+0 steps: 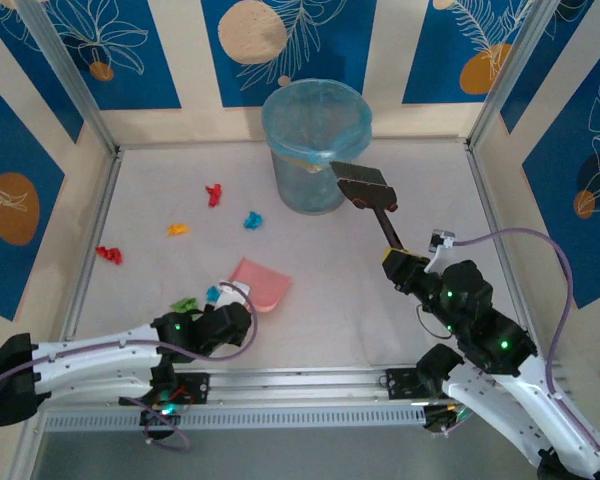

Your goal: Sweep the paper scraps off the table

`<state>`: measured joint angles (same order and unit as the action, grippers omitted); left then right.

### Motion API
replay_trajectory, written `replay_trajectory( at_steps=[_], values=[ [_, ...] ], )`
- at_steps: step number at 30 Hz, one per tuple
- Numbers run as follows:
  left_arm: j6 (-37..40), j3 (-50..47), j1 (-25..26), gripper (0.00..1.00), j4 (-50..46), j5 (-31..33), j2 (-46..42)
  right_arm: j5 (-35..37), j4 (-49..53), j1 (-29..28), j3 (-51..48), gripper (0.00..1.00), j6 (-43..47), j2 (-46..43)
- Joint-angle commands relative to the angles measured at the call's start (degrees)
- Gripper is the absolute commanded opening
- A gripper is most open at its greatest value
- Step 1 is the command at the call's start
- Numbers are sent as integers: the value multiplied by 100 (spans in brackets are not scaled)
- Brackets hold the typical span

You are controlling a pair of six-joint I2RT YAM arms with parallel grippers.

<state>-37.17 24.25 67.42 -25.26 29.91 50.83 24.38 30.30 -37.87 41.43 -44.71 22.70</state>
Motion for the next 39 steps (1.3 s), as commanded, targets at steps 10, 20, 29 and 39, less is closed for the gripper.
replay_trajectory(
  at_steps=[10, 20, 29, 39],
  values=[
    [-133, 116, -89, 0, 63, -127, 387, -1870, -61, -445, 944, 0, -548, 872],
    [-222, -32, -254, 0, 123, -310, 170, 87, -605, -2553, 1719, 0, 109, 3103],
    [-273, -139, -379, 0, 63, -368, -46, -337, -676, -1853, 2987, 0, 363, 5699],
    [-247, -166, -519, 0, 73, -497, -46, -273, -796, -1555, 4117, 0, 735, 7503]
  ],
)
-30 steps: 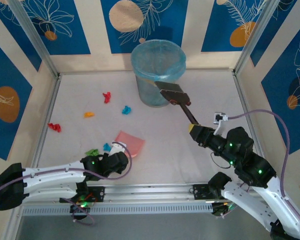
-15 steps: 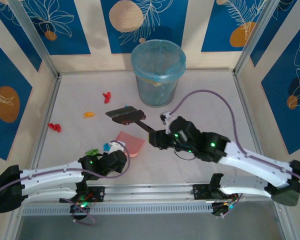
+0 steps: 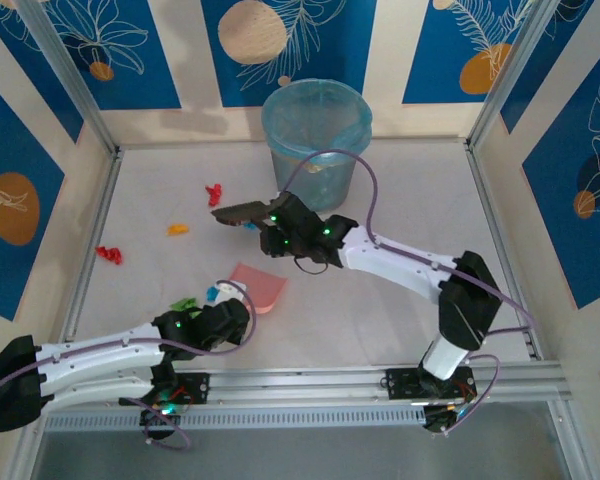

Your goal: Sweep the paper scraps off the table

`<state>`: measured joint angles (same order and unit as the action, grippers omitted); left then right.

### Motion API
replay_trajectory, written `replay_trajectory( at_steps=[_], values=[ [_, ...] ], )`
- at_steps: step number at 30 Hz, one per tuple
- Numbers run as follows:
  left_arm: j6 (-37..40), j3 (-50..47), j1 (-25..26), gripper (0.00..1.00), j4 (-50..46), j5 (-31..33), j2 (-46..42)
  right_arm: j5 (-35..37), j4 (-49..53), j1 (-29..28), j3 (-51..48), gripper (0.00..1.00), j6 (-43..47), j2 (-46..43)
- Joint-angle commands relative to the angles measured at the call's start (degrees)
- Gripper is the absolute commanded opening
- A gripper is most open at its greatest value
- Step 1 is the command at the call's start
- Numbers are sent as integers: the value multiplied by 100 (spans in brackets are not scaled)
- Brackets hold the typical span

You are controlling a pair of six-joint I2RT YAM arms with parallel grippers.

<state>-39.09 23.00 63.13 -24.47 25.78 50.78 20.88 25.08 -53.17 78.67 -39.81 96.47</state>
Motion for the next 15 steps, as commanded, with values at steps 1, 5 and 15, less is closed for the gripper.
replay_trajectory(
  at_steps=[1, 5, 15],
  values=[
    [-46, -42, -104, 0, -5, -100, -39, 90, -276, -22, 442, 0, 261, 201],
    [-30, -50, -174, 0, 18, -172, -18, 102, -276, -18, 501, 0, 282, 396],
    [7, -25, -359, 0, 140, -448, 294, -2, -504, 2, -548, 0, -106, -2]
  ],
)
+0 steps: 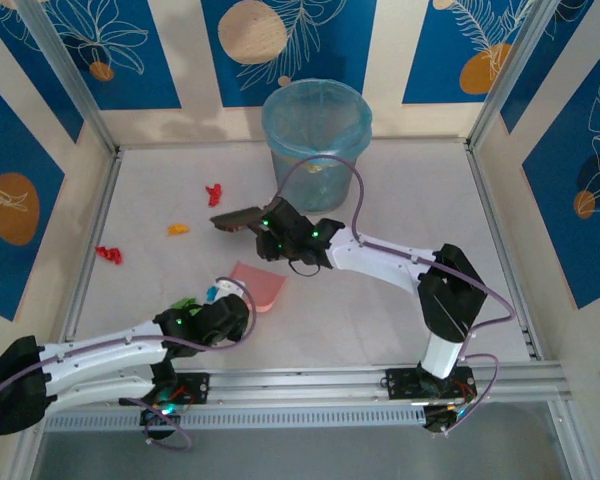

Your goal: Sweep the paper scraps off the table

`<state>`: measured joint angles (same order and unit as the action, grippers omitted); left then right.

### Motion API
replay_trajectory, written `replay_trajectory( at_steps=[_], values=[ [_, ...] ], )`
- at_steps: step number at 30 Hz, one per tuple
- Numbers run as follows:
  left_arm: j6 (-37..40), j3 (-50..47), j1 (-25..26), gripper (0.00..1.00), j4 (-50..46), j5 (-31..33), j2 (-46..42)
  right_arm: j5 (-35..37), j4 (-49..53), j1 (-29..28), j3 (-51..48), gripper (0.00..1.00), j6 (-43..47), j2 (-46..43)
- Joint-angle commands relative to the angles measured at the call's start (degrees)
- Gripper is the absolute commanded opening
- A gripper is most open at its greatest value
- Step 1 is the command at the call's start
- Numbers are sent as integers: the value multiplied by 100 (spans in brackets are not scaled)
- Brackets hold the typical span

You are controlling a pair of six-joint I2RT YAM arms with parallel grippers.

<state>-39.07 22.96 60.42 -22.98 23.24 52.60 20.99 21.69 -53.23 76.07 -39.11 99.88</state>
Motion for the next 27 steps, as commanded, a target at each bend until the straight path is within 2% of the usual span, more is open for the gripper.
replay_trajectory(
  at_steps=[1, 9, 17, 27],
  values=[
    [5, -21, -100, 0, 11, -210, 143, -54, -174, 4, -398, 0, -228, -412],
    [13, -11, -154, 0, 43, -298, 245, -93, -148, -156, -1561, 0, -692, -1490],
    [5, -20, -163, 0, 15, -286, 209, -474, -233, -270, -2707, 0, -1336, -2728],
    [37, -37, -167, 0, 104, -338, 248, -65, -89, -425, -3391, 0, -1753, -4256]
  ],
)
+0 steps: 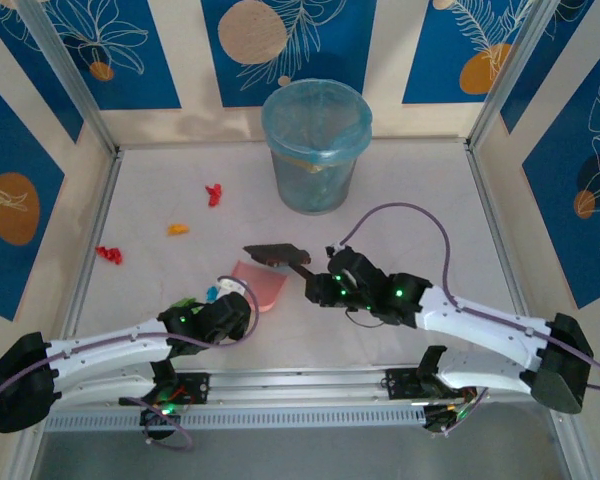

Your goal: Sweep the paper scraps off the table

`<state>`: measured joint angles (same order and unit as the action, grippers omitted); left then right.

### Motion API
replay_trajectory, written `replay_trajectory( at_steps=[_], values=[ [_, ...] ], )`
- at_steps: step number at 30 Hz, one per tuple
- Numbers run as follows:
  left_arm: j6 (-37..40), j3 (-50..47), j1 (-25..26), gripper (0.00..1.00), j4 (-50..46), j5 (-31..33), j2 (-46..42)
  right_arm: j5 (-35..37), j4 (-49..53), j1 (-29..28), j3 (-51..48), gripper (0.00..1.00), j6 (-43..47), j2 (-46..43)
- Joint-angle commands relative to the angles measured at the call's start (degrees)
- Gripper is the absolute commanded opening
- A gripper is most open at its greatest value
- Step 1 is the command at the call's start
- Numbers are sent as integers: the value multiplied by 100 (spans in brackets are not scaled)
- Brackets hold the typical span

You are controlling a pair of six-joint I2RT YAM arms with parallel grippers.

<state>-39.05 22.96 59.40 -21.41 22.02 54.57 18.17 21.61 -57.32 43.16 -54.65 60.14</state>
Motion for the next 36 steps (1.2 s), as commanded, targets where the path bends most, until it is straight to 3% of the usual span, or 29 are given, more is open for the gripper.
replay_trajectory(
  at_steps=[1, 8, 15, 23, 36],
  values=[
    [50, -37, -68, 0, -30, -248, 73, 285, -56, 1, -112, 0, -202, -346],
    [136, -24, -66, 0, 97, -383, 234, 591, 328, 374, 71, 0, 18, -194],
    [190, 15, -58, 0, 198, -505, 431, -443, -378, 879, 19, 0, -40, 279],
    [198, 15, -64, 0, 201, -532, 459, -1463, -467, 850, 308, 0, -63, 877],
    [221, 46, -60, 0, 219, -492, 559, -1892, -787, 490, -719, 0, -852, -572]
  ],
)
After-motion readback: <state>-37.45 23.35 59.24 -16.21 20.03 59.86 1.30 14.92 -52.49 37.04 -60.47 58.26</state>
